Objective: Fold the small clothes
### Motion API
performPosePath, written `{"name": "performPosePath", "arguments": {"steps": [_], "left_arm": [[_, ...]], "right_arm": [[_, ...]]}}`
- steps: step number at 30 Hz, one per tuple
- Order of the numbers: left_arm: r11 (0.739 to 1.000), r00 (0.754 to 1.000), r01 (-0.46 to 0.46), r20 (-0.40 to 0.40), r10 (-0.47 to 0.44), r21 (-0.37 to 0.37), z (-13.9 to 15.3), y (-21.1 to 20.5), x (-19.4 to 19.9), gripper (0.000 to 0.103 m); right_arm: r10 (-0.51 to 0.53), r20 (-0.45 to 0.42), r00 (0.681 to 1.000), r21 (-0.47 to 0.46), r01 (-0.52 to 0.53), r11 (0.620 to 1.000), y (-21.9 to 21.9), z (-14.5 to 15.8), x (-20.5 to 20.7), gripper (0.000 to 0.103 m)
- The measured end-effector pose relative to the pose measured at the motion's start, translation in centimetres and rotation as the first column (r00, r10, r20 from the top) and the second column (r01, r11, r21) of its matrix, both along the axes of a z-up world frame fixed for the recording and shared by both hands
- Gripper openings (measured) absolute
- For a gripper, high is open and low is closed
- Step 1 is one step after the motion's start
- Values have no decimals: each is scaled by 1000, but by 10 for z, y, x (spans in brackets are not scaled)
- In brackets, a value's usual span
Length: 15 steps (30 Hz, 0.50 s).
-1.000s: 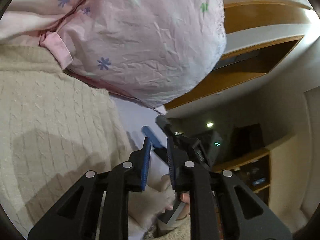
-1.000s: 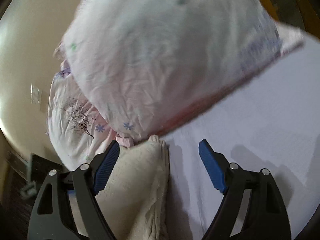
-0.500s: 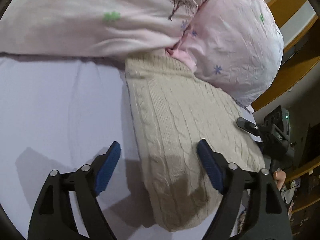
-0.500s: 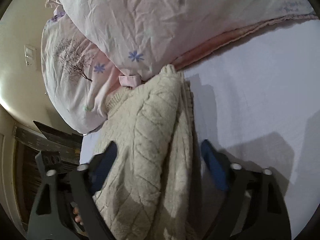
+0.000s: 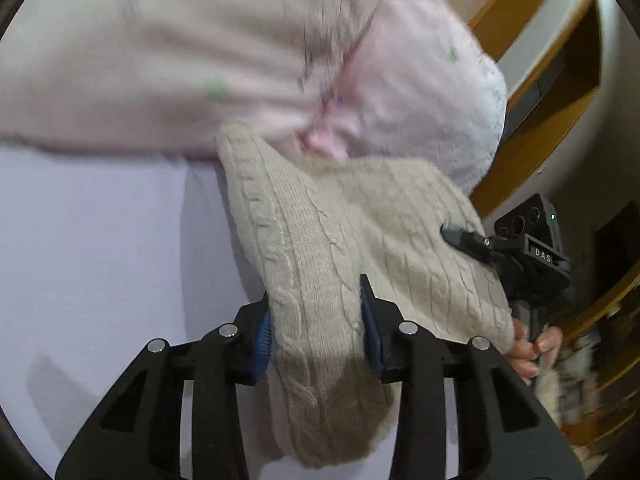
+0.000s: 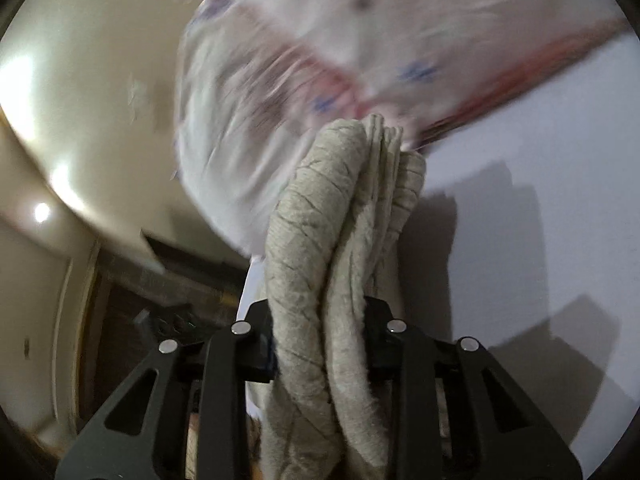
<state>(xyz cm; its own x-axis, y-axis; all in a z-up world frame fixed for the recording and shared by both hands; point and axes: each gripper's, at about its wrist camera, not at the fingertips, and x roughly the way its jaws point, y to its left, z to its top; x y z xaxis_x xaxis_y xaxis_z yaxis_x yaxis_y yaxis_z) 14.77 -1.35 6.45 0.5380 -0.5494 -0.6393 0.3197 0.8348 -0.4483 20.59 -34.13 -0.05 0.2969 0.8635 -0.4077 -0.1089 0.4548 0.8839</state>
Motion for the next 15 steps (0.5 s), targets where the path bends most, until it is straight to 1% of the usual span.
{"name": "performPosePath", "arguments": {"steps": [1,2,3,4,5,6,7,8,9,10,11,12,13,14,15], "left_arm": [[999,1000,-28,15,27,38,4,9,-2,42],[994,998,-58,18,57,88,5,14,0,48],[985,996,-92,32,88,146,5,17,2,51],[967,989,-143,63,133,212,5,22,1,51],[945,981,-187,95,167,268,6,25,-1,51],[934,976,-209,115,183,291,8,30,-5,58],[935,974,-217,124,189,281,11,36,-11,64],[936,973,-222,130,193,272,13,42,-18,74],[936,971,-227,134,197,269,15,46,-26,80],[937,972,-226,131,197,268,15,50,-34,81],[939,973,-220,124,193,265,15,49,-38,83],[942,976,-210,111,186,261,13,49,-44,87],[943,977,-207,102,186,262,10,42,-45,89],[944,978,-204,89,187,260,7,42,-53,92],[943,979,-205,77,191,261,4,41,-58,94]], "right_arm": [[7,13,1000,-33,-7,999,9,1,1,28],[-6,14,1000,-122,8,992,19,-1,5,28],[-32,8,999,-196,33,980,23,-4,8,30],[-80,11,997,-304,79,950,24,-6,9,31],[-146,32,989,-432,145,890,22,-6,7,33],[-209,67,976,-503,214,837,15,-1,2,43],[-251,93,964,-485,264,834,7,5,-4,52],[-287,109,952,-434,305,848,-3,13,-12,52],[-290,116,950,-391,313,866,-7,19,-17,52],[-263,120,957,-337,288,896,-7,25,-22,52],[-228,110,967,-328,252,910,-1,28,-23,52],[-193,89,977,-340,211,916,7,27,-21,52],[-158,64,985,-353,170,920,20,24,-19,52],[-127,37,991,-375,132,918,30,17,-15,49],[-113,15,994,-411,109,905,37,7,-13,18]]}}
